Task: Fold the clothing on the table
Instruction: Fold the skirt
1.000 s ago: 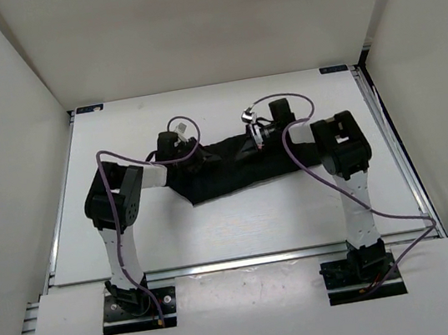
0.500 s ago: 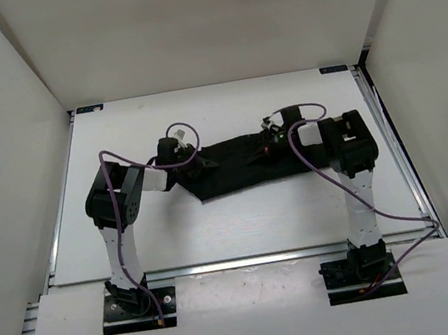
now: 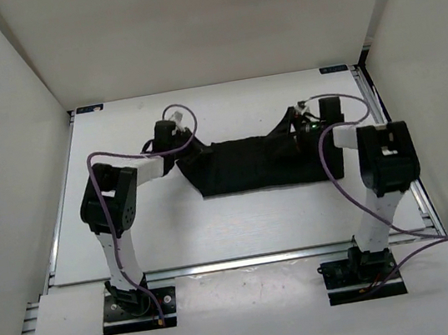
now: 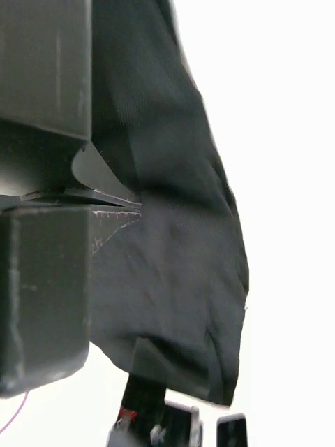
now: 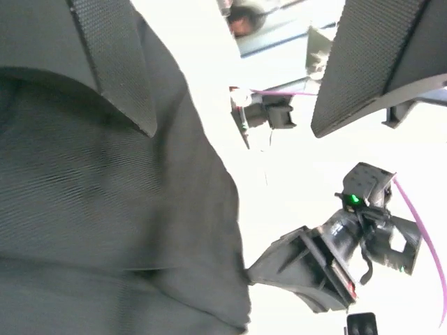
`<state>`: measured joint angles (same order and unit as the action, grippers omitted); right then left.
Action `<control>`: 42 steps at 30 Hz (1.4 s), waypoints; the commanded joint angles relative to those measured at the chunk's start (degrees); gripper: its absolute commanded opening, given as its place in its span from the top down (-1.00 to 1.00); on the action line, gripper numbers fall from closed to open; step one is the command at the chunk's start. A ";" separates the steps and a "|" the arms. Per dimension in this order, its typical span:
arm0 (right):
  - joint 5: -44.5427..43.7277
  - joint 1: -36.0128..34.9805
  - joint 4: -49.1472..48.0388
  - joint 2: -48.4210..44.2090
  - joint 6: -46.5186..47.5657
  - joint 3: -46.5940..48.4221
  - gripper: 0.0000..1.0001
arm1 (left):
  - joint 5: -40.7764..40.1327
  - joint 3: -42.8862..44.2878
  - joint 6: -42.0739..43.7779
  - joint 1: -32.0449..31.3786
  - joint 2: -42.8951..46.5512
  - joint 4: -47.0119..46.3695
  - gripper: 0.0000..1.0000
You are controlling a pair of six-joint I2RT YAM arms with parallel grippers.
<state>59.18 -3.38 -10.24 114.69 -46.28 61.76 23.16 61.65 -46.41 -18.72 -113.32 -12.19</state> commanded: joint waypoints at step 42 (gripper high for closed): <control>-29.29 27.56 7.52 -31.21 -1.09 -32.06 -0.84 | 12.09 54.37 17.94 -17.76 -27.39 34.95 0.74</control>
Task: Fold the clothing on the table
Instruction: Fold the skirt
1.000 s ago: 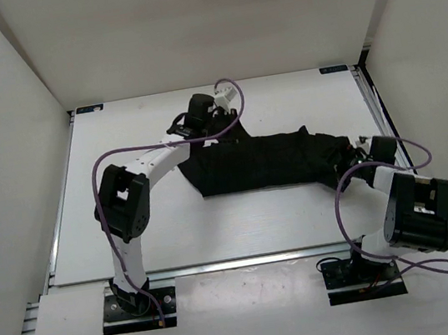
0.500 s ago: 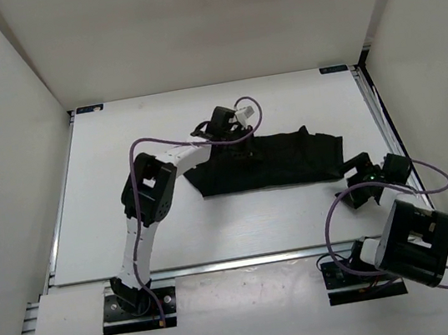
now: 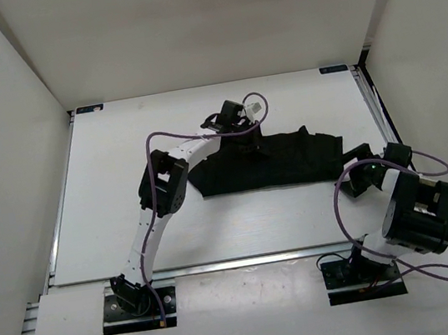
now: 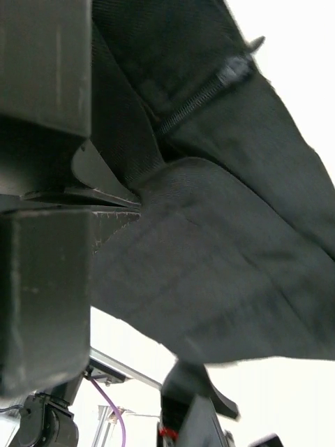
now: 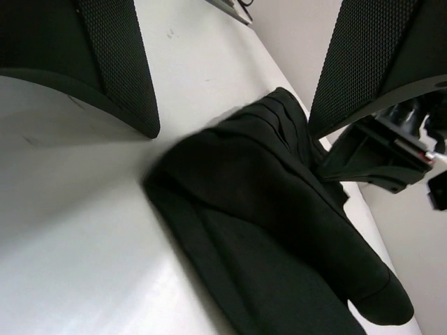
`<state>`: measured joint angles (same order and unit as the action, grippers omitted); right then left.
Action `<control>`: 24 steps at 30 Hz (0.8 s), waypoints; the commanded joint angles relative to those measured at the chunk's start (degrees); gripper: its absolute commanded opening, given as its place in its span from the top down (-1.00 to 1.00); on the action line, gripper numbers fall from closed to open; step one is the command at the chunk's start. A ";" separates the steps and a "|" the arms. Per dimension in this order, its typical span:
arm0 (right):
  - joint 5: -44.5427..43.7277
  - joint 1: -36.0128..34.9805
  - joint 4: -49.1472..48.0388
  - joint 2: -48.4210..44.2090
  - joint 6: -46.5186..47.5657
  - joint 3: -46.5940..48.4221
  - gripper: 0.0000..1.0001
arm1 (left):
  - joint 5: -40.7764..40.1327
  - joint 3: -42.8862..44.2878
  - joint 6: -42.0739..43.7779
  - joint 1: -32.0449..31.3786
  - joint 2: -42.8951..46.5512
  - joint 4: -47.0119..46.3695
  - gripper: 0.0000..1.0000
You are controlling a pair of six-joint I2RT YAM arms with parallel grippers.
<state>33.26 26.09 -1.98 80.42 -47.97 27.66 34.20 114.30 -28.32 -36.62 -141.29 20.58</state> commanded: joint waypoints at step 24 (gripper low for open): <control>-3.02 -11.32 -6.63 12.48 2.79 9.43 0.23 | 2.63 5.14 -1.48 0.76 -2.84 3.68 0.78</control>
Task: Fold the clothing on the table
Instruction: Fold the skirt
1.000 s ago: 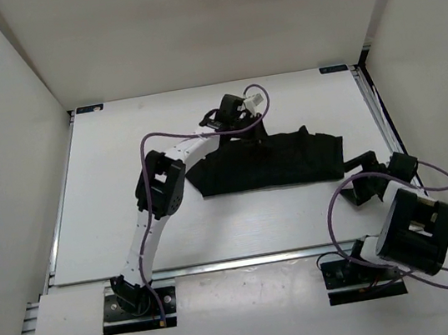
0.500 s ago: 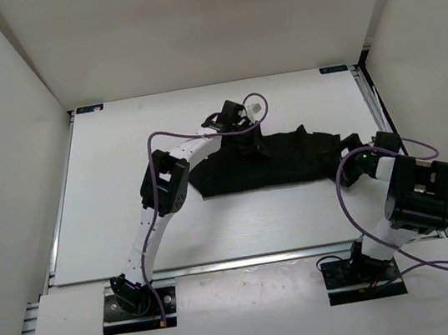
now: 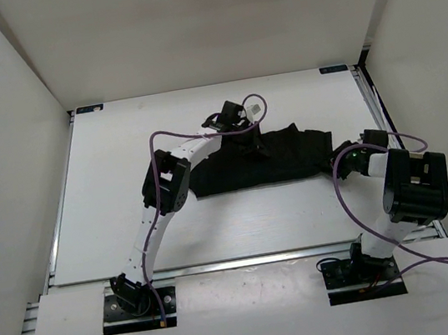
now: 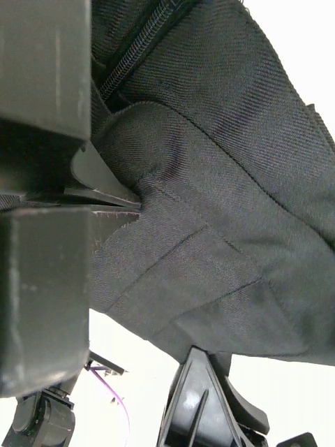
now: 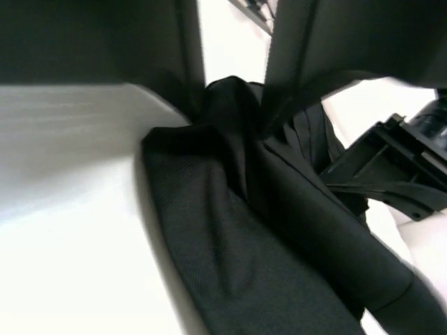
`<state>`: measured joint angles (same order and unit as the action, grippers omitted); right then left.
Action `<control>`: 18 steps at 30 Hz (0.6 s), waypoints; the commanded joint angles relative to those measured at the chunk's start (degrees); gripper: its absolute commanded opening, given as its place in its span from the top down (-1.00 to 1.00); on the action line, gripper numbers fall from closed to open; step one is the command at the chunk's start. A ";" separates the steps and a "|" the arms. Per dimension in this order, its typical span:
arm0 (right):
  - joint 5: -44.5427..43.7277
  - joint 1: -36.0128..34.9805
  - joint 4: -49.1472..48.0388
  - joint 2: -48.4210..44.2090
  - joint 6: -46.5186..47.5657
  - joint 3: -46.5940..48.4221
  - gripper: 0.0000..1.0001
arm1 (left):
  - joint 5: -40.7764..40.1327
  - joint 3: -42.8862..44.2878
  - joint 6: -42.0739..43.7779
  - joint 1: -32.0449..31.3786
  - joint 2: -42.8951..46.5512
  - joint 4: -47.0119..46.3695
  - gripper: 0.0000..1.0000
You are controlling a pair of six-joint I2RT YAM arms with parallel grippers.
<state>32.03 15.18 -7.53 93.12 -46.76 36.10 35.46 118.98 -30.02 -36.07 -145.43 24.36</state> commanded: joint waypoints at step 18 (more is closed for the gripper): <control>-1.53 0.38 1.81 -11.11 10.72 3.97 1.00 | -4.60 -17.78 0.84 4.43 21.29 -7.38 0.83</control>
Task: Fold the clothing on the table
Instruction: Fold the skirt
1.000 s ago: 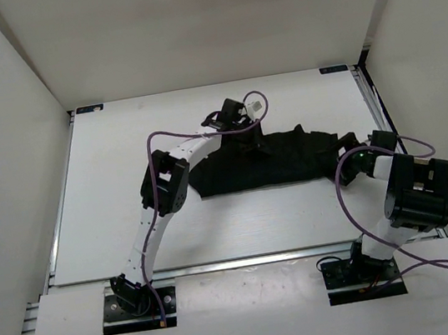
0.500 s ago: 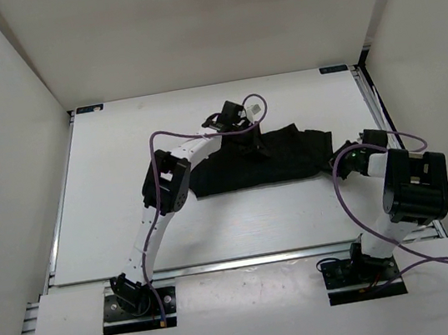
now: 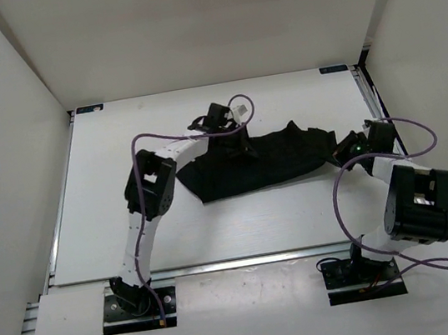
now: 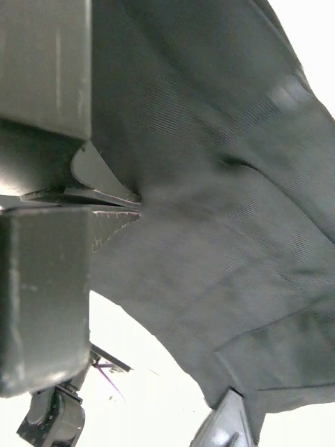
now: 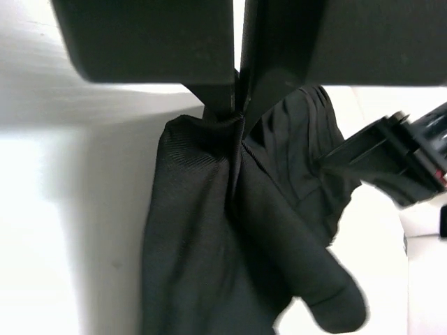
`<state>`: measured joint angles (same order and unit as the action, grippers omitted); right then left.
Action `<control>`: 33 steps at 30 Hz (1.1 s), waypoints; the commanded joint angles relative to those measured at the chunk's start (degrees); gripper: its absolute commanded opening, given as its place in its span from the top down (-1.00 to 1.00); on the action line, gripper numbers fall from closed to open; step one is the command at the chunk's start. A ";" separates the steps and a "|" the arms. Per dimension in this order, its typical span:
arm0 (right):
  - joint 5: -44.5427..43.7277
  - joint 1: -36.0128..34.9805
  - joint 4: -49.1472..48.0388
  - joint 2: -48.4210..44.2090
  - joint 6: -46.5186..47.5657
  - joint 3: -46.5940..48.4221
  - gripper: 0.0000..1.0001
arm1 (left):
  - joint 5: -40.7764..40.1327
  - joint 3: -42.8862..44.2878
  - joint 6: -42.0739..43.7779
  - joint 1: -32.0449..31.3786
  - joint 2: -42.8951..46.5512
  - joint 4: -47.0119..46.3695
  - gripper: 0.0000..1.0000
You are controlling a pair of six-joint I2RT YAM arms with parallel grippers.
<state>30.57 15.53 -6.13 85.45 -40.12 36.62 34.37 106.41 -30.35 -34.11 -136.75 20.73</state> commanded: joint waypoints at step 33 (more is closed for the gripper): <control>-2.61 -38.36 7.98 -8.81 42.74 24.73 1.00 | -21.63 -66.50 -11.75 15.39 41.39 -23.18 0.90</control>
<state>30.89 -19.73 2.70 76.01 -2.46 58.98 11.38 41.54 -41.15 -17.72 -94.02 -0.23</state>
